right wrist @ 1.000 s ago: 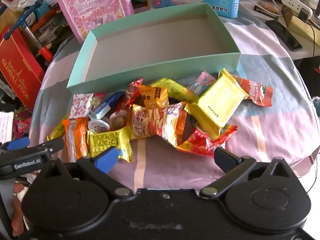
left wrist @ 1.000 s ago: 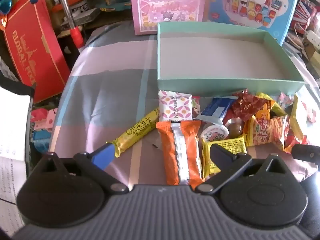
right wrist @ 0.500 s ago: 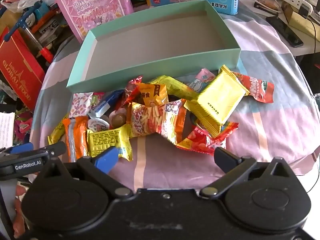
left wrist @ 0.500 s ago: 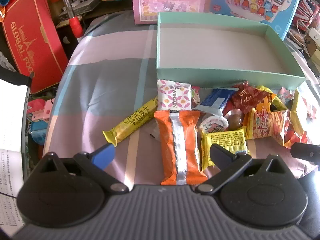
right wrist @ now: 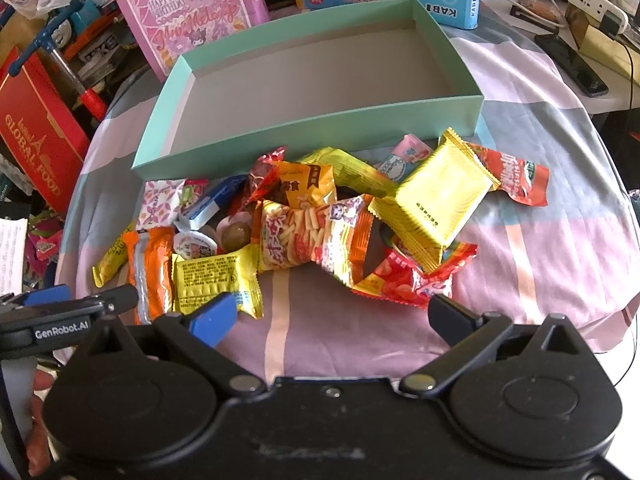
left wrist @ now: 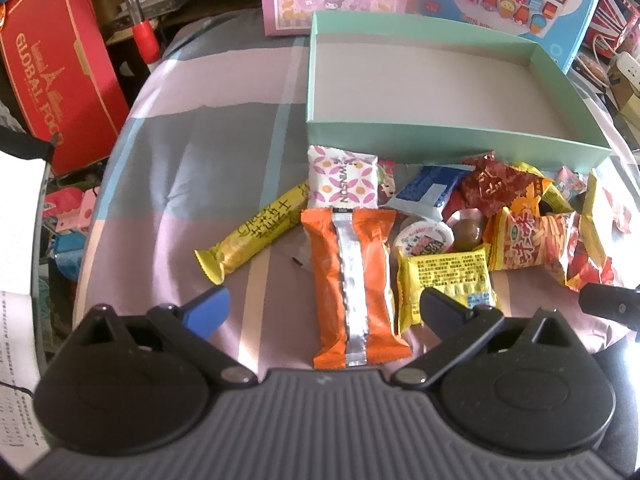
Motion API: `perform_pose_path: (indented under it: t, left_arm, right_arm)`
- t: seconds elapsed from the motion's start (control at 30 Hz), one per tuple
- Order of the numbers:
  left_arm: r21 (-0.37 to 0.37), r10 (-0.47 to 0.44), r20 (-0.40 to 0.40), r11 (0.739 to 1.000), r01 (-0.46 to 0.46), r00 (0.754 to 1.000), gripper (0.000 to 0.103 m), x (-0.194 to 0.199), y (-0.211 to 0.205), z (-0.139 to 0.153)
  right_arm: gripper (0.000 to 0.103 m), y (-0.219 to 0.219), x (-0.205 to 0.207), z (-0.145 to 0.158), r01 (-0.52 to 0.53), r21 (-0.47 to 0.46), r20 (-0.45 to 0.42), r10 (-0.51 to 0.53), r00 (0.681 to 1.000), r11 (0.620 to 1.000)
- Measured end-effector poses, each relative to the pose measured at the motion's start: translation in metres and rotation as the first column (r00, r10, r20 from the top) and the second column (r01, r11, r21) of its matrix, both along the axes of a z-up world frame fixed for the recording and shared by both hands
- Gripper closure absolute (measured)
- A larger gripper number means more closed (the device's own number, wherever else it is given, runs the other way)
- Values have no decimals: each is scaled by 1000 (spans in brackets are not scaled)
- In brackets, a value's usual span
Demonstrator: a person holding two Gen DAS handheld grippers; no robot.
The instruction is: Organize snacks
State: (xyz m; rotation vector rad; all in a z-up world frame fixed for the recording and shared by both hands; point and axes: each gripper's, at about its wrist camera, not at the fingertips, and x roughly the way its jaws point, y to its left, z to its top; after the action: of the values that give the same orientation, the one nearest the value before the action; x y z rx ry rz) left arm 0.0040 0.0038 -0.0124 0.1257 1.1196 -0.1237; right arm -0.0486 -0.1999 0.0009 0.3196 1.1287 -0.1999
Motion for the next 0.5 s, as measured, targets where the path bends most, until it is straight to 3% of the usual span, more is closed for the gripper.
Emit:
perform_pose_path:
  t: [0.23, 0.37, 0.5]
  left_arm:
    - [-14, 34, -26, 999, -34, 999, 0, 4, 8, -16]
    - [-10, 55, -44, 998, -55, 998, 0, 8, 14, -30]
    - [-5, 46, -35, 999, -46, 998, 0, 13, 11, -43]
  right_arm:
    - [0, 2, 5, -5, -14, -8, -14, 14, 1000, 1000]
    - [0, 0, 1, -5, -64, 47, 83, 60, 995, 997]
    - [0, 6, 5, -4, -139, 13, 108, 137, 985, 990]
